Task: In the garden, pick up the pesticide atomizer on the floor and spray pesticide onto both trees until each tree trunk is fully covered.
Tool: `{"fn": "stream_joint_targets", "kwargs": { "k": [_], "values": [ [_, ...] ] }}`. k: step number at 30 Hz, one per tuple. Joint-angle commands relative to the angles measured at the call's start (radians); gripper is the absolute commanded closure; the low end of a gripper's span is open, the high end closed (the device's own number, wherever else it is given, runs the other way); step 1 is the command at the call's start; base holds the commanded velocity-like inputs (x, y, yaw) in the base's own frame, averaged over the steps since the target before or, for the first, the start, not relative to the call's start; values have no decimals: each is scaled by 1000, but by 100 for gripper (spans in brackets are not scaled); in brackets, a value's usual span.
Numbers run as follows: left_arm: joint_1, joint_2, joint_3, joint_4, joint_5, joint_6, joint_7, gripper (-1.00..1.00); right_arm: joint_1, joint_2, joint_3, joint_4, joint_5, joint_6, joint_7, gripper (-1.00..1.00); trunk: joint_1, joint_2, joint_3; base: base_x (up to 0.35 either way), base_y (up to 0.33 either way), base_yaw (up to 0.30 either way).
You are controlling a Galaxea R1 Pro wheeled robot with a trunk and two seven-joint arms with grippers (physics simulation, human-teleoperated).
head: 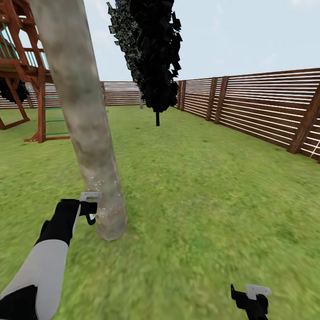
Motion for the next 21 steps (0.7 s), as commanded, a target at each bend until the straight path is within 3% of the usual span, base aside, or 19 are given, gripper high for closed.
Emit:
{"fn": "stream_joint_targets", "kwargs": {
  "k": [1, 4, 10, 21],
  "values": [
    [-1, 0, 2, -2, -10, 3, -8, 100, 0, 0, 9, 0, -5, -1, -4, -100, 0, 0, -1, 67, -254, 0],
    [1, 3, 2, 0, -12, 2, -5, 100, 0, 1, 9, -1, -5, -1, -4, -100, 0, 0, -1, 15, -270, 50],
    [7, 5, 2, 13, -15, 2, 2, 100, 0, 1, 9, -1, -5, -1, -4, -100, 0, 0, -1, 25, -271, 250],
    [104, 16, 5, 17, -16, -10, 9, 100, 0, 0, 8, 0, -5, -1, -4, -100, 0, 0, -1, 180, -237, 15]
  ]
}}
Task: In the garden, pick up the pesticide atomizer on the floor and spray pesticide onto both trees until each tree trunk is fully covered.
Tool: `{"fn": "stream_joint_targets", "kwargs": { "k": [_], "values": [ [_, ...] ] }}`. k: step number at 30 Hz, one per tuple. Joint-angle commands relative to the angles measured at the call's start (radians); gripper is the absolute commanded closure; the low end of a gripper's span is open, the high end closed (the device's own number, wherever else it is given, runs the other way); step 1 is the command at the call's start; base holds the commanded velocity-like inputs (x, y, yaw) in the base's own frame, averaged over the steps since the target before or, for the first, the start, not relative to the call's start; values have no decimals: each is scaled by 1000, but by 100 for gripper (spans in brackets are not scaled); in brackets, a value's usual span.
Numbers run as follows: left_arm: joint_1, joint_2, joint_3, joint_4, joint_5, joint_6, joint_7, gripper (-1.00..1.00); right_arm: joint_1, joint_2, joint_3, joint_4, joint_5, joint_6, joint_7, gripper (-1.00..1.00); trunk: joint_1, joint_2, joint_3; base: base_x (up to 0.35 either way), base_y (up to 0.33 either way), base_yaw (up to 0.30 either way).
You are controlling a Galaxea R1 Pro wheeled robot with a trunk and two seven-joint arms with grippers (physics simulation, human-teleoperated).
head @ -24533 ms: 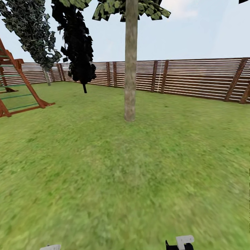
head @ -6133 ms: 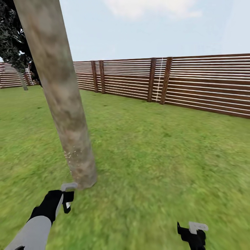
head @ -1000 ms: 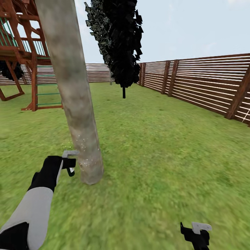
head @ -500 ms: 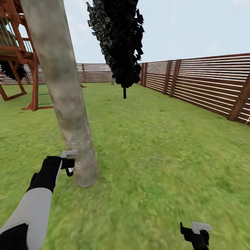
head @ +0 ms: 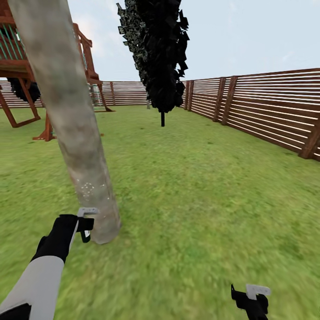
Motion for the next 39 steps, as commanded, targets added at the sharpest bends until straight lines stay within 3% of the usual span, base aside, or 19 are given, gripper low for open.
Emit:
{"fn": "stream_joint_targets", "kwargs": {
  "k": [1, 19, 23, 26, 28, 30, 33, 35, 39],
  "values": [
    [2, 0, 3, -1, -9, 3, -9, 100, 0, 0, 8, 0, -5, -1, -4, -100, 0, 0, -1, 163, -235, 0],
    [20, -1, 10, 3, -10, -2, 21, 100, 0, 0, 9, -1, -5, -1, -4, -100, 0, 0, -1, 65, -260, 198],
    [56, -1, 15, 4, -9, -57, 24, 100, 0, 0, 9, -2, -5, -1, -4, -100, 0, 0, -1, 0, -274, 4],
    [66, -4, 15, 4, -4, -71, 86, 100, 0, 1, 9, -2, -5, -1, -4, -100, 0, 0, -1, 0, -274, 202],
    [68, -9, 15, 4, 0, -72, 93, 100, 0, 1, 9, -2, -5, -1, -4, -100, 0, 0, -1, 0, -274, 266],
    [86, -14, 17, 36, 4, -77, 97, 100, 0, 2, 9, -2, -5, -1, -4, -100, 0, 0, -1, 0, -274, 269],
    [93, -14, 19, 121, 2, -163, 108, 100, 0, 2, 9, -2, -5, -1, -3, -100, 0, 0, -1, 0, -274, 73],
    [94, -14, 21, 182, 6, -195, 167, 100, 0, 1, 9, -1, -5, -1, -4, -100, 0, 0, -1, 0, -274, 8],
    [94, -7, 39, 193, 49, -201, 182, 100, 0, 0, 7, -1, -5, -1, -4, -100, 0, 0, -1, 13, -274, 1]
  ]
}}
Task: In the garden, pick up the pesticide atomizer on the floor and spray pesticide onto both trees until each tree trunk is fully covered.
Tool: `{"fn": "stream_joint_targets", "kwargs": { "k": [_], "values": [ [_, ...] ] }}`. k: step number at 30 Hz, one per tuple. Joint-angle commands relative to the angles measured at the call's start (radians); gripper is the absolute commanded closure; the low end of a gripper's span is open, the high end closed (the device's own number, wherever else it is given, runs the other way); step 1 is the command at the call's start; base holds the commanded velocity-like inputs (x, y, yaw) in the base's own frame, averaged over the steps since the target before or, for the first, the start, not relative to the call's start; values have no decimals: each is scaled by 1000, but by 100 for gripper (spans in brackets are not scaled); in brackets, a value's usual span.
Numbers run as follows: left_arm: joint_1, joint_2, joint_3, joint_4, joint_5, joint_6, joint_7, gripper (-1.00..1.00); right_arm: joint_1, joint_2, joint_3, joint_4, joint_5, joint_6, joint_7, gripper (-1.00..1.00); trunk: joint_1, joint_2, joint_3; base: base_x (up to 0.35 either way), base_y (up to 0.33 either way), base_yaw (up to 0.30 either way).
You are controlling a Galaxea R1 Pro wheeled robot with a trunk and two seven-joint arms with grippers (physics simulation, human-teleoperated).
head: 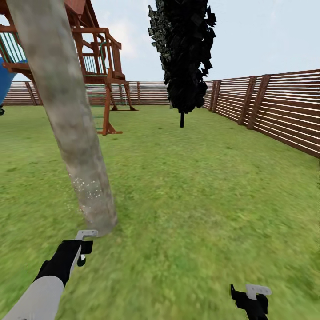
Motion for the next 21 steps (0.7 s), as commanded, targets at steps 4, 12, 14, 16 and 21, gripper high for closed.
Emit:
{"fn": "stream_joint_targets", "kwargs": {
  "k": [4, 12, 14, 16, 21],
  "values": [
    [-1, 3, 5, 0, -5, 4, 20, 100, 0, 0, 8, -1, -5, -1, -4, -100, 0, 0, -1, 107, -270, 0],
    [-1, -2, 37, 1, 3, 2, 27, 100, 0, 1, 9, -1, -5, -1, -4, -100, 0, 0, -1, 232, -196, 138],
    [-1, -2, 38, 1, 3, 2, 27, 100, 0, 1, 9, -1, -5, -1, -4, -100, 0, 0, -1, 263, -171, 274],
    [-1, -2, 38, 1, 3, 2, 27, 100, 0, 2, 10, -1, -5, -1, -4, -100, 0, 0, -1, 264, -171, 277],
    [-1, -2, 38, -1, 3, 2, 27, 100, 0, 2, 10, -1, -5, -1, -3, -100, 0, 0, -1, 215, -199, 157]
  ]
}}
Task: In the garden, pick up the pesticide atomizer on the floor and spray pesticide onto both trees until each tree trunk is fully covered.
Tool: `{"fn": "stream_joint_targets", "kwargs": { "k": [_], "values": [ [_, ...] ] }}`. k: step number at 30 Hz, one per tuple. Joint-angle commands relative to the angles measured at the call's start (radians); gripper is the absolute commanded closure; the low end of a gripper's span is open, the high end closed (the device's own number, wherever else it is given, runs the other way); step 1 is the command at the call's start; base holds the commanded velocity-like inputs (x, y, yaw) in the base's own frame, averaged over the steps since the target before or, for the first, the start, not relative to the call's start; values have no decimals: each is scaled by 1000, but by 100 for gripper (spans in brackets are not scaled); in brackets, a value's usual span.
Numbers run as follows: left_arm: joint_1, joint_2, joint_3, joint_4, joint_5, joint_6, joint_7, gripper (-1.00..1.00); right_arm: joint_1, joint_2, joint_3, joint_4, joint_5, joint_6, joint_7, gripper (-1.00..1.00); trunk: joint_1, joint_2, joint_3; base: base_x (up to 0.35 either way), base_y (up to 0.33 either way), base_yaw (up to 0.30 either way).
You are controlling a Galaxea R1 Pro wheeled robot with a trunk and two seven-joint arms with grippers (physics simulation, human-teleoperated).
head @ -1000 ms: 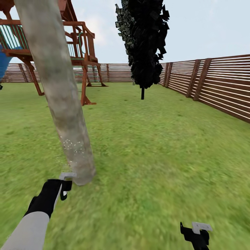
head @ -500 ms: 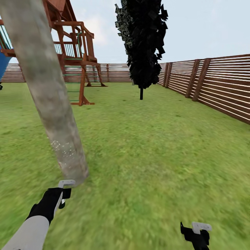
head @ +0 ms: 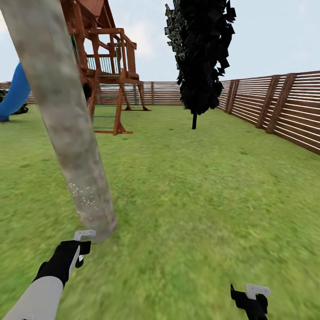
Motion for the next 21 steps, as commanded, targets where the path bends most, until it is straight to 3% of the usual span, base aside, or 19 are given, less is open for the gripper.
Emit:
{"fn": "stream_joint_targets", "kwargs": {
  "k": [1, 7, 21],
  "values": [
    [-1, -1, 3, -3, -7, 4, -4, 100, 0, 0, 9, 0, -5, -1, -4, -100, 0, 0, -1, 121, -251, 7],
    [-1, 3, 3, -8, -8, 4, -3, 100, 0, 1, 9, 0, -5, -1, -4, -100, 0, 0, -1, 93, -263, 40],
    [-1, 1, 3, -5, -8, 4, -3, 100, 0, 2, 9, 0, -5, -1, -4, -100, 0, 0, -1, 167, -241, 272]
  ]
}}
